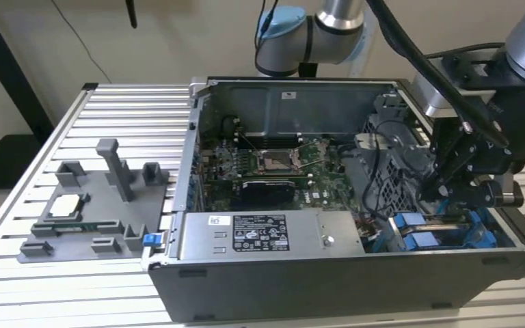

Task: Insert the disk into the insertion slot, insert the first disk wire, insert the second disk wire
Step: 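Insert the second disk wire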

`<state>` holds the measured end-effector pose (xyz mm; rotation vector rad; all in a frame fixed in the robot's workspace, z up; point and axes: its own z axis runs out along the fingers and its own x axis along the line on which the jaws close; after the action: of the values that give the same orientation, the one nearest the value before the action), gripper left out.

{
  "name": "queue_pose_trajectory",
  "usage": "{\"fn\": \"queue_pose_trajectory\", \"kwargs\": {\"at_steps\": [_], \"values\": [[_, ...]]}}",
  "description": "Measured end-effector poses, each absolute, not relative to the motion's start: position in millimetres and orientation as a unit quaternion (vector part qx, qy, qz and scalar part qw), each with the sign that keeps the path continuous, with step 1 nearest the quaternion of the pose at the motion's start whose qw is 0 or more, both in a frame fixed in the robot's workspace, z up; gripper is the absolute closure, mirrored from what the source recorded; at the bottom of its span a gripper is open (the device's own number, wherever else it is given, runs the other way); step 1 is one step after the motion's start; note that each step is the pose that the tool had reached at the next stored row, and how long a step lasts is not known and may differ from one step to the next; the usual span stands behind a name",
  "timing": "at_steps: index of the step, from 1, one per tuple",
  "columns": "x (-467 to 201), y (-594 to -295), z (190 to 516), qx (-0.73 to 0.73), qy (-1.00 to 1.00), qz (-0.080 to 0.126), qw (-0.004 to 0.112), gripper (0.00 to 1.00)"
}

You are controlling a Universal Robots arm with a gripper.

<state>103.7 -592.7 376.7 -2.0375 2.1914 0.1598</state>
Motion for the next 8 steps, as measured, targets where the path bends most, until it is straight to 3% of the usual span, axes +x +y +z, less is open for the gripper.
{"fn": "queue_pose_trajectory", "kwargs": {"at_steps": [8], "values": [[115.5, -598.8, 372.4, -0.680, 0.727, 0.047, 0.079, 1.00]]}}
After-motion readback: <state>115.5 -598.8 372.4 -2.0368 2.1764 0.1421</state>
